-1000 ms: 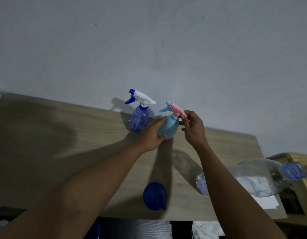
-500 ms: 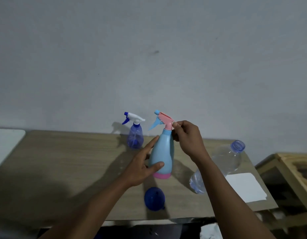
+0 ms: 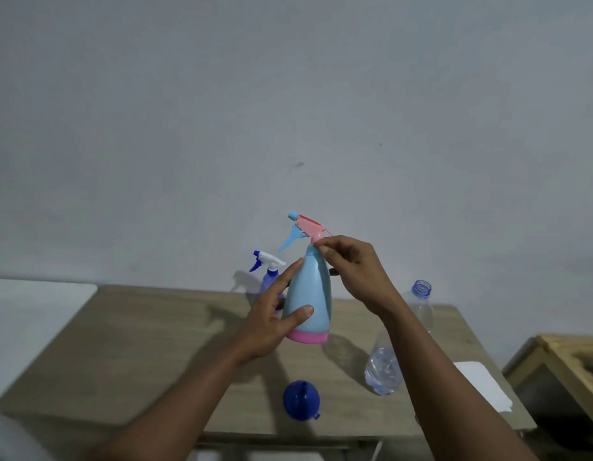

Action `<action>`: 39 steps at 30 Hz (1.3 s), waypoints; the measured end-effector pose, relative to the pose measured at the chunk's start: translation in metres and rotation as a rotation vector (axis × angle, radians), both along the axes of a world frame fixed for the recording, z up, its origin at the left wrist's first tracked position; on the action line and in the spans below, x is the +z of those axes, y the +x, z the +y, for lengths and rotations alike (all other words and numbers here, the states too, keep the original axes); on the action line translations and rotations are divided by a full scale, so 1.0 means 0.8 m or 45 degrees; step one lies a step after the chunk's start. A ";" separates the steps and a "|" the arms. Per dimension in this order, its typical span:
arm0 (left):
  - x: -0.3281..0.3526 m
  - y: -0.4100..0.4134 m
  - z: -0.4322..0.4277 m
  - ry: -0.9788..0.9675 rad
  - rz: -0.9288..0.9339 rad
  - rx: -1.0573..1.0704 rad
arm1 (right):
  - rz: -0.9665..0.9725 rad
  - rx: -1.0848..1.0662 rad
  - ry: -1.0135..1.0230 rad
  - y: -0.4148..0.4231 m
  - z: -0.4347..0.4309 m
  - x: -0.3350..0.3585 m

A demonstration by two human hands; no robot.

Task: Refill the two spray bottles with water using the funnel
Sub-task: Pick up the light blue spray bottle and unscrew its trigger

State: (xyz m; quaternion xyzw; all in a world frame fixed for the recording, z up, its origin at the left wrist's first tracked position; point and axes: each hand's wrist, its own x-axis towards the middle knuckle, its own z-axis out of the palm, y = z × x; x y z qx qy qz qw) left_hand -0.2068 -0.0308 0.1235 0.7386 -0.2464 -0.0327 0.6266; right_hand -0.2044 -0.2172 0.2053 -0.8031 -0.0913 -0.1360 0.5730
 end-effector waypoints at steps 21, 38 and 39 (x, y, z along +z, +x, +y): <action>0.018 -0.030 0.016 -0.059 -0.085 -0.052 | -0.066 0.053 0.262 -0.022 0.016 0.014; 0.013 -0.014 0.017 0.001 -0.107 0.020 | -0.051 0.051 0.301 -0.007 0.026 0.009; 0.013 -0.013 0.017 -0.002 -0.102 0.028 | -0.068 0.034 0.270 -0.006 0.027 0.008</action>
